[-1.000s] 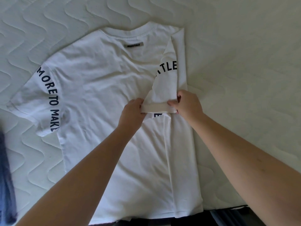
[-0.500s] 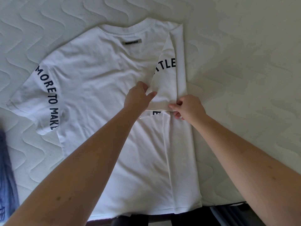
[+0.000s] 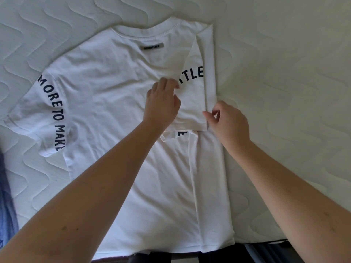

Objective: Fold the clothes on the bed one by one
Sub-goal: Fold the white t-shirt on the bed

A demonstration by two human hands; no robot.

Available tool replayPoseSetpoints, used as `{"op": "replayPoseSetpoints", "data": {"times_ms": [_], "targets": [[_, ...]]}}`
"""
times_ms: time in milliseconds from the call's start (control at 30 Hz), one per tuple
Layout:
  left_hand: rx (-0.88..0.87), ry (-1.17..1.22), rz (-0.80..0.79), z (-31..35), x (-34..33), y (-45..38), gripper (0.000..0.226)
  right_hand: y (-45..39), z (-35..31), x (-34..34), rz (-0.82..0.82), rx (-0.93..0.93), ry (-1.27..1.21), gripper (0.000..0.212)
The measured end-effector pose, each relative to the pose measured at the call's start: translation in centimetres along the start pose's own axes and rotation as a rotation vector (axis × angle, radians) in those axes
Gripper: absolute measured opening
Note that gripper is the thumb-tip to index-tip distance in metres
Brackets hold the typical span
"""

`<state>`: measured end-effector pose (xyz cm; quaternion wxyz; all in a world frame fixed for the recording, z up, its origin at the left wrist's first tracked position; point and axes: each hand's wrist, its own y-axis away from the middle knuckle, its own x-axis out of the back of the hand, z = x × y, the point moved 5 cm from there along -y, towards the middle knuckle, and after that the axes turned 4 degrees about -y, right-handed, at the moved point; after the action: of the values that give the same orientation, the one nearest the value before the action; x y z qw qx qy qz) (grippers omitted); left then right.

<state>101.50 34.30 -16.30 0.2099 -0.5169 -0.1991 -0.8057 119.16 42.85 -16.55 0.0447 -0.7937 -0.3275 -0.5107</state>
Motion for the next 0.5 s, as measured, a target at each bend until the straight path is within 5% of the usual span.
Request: {"op": "replayPoseSetpoints", "data": {"times_ms": [133, 267, 500], "targets": [[-0.227, -0.143, -0.06, 2.7, -2.1, -3.0, 0.051, 1.4, -3.2, -2.4, 0.091, 0.334, 0.006, 0.036], [-0.251, -0.317, -0.299, 1.9, -5.9, -5.5, 0.06, 2.4, -1.6, -6.0, -0.094, 0.31, 0.188, 0.057], [-0.303, -0.422, -0.237, 1.3, -7.1, -6.8, 0.064, 3.8, -0.1, -8.1, -0.081, 0.314, 0.287, 0.063]]}}
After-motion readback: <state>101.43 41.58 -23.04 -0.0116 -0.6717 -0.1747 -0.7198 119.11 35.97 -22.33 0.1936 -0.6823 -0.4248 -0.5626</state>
